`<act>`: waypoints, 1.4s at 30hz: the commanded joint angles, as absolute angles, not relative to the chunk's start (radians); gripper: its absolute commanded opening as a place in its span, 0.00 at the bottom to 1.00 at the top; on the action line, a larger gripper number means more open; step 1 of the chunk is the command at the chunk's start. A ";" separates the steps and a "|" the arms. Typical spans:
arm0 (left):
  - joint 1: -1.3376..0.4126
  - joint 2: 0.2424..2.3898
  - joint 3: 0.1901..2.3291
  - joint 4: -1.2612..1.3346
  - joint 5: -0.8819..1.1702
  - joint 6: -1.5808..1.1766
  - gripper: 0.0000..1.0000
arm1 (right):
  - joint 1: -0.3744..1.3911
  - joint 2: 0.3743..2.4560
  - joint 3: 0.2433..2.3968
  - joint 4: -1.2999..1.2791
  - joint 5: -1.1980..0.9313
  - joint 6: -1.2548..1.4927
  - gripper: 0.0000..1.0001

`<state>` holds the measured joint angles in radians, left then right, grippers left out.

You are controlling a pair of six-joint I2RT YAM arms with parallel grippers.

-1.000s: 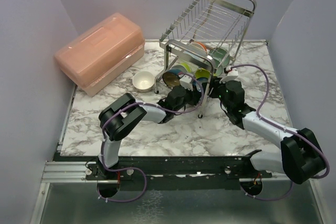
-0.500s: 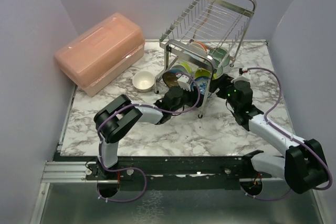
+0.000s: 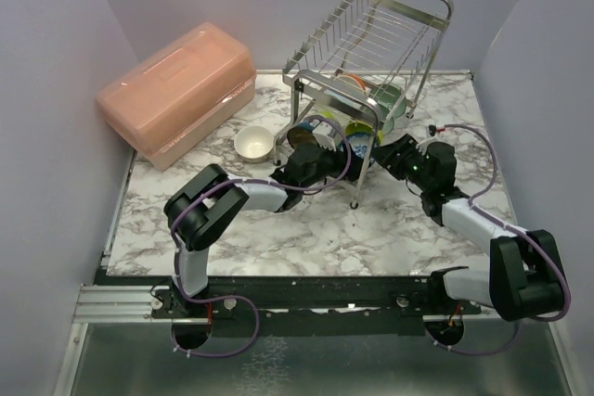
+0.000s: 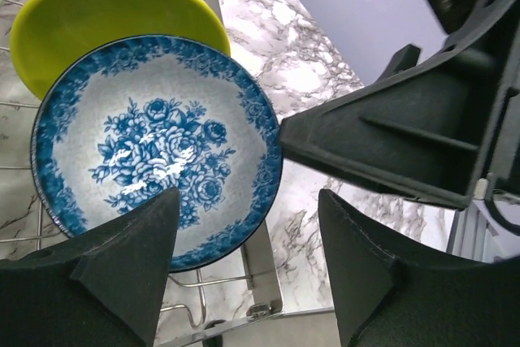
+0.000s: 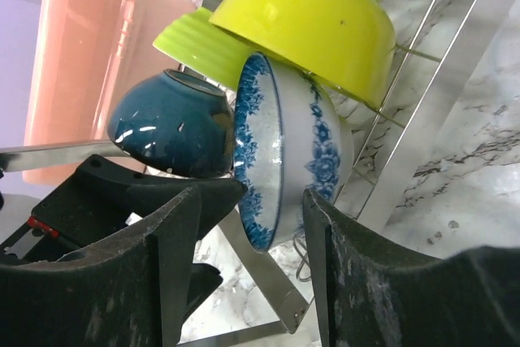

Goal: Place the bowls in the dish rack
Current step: Adjust the bowl in the dish rack.

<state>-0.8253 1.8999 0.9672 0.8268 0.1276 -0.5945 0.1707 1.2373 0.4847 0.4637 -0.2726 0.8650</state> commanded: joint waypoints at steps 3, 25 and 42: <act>-0.851 1.925 1.009 0.851 0.242 -0.640 0.72 | 0.165 1.320 0.541 0.526 -0.411 0.911 0.51; -0.850 1.967 1.045 0.826 0.197 -0.536 0.04 | 0.164 1.255 0.609 0.376 -0.357 0.824 0.51; -0.815 1.959 0.927 0.913 0.184 -0.637 0.02 | 0.164 1.399 0.751 0.166 -0.282 0.704 0.50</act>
<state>-0.8242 1.9800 0.9520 0.8722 0.1753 -0.6064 0.1680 1.3350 0.7033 0.2253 -0.2924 0.7361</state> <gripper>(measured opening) 0.017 0.515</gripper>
